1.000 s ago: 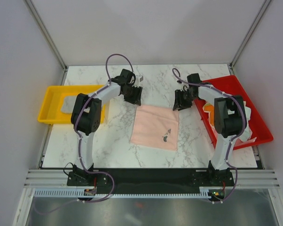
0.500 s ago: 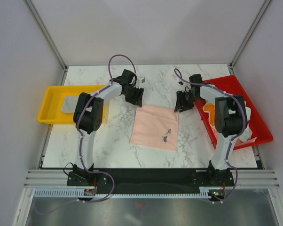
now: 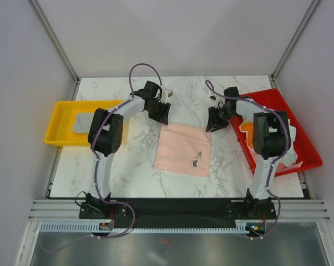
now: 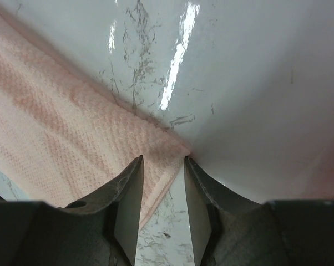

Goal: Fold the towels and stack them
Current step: Fold the towel

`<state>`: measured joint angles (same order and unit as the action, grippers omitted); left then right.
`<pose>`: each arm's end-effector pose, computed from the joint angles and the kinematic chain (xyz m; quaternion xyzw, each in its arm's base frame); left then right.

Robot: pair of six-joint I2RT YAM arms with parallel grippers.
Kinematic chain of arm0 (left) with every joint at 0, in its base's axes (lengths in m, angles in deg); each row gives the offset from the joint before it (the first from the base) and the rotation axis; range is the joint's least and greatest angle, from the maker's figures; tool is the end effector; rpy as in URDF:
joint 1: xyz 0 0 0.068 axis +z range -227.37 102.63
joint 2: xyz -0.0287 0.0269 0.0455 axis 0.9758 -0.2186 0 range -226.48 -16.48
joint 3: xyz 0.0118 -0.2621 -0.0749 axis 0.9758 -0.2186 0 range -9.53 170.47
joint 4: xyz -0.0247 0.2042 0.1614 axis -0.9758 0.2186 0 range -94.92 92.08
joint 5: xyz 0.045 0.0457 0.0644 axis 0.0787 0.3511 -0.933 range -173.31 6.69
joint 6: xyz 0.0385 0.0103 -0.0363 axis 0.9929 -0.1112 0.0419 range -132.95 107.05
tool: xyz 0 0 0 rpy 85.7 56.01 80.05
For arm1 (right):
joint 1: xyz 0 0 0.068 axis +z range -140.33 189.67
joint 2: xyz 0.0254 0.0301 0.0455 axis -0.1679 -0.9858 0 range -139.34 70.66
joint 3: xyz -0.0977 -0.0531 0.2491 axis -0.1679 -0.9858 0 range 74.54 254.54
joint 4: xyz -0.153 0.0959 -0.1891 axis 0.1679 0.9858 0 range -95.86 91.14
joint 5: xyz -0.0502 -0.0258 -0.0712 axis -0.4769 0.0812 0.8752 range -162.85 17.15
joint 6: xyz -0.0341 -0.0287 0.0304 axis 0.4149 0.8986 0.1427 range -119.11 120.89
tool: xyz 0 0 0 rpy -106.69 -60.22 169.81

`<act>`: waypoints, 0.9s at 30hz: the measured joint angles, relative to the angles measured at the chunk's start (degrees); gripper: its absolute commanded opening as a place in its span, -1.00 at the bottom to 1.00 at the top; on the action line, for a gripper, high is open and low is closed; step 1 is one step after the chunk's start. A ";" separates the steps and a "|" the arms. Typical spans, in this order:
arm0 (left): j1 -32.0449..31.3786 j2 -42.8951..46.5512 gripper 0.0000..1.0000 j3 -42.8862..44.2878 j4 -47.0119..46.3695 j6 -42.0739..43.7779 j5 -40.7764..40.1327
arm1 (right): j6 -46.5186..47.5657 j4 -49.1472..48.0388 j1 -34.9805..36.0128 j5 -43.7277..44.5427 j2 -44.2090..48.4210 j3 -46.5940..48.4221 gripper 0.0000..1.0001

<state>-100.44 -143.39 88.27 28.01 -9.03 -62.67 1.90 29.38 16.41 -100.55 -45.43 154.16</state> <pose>0.4294 -0.1966 0.1631 0.2649 0.9182 -0.2109 0.2054 0.3971 0.0638 0.1530 -0.1028 0.9538 0.2437 0.1422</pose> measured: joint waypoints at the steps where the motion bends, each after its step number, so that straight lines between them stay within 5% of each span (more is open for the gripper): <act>1: 0.07 -0.07 0.04 0.09 0.04 0.07 0.13 | 0.09 0.13 0.00 -0.52 -0.31 0.33 -0.13; 7: 0.35 -0.98 -0.05 1.27 0.11 0.44 2.56 | 1.01 0.17 0.00 -1.22 -0.98 1.11 -0.28; 12: 0.50 -2.21 -0.95 1.70 0.00 1.22 5.29 | 2.10 0.15 0.00 -1.18 -1.64 1.22 -1.00; 27: 4.11 -4.92 -0.95 8.48 2.12 1.49 4.96 | -0.68 -10.71 0.04 -0.70 -2.01 3.17 -1.00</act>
<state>-96.33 -148.31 96.75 30.13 -7.54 -57.71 1.22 18.67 16.45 -101.25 -47.44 157.32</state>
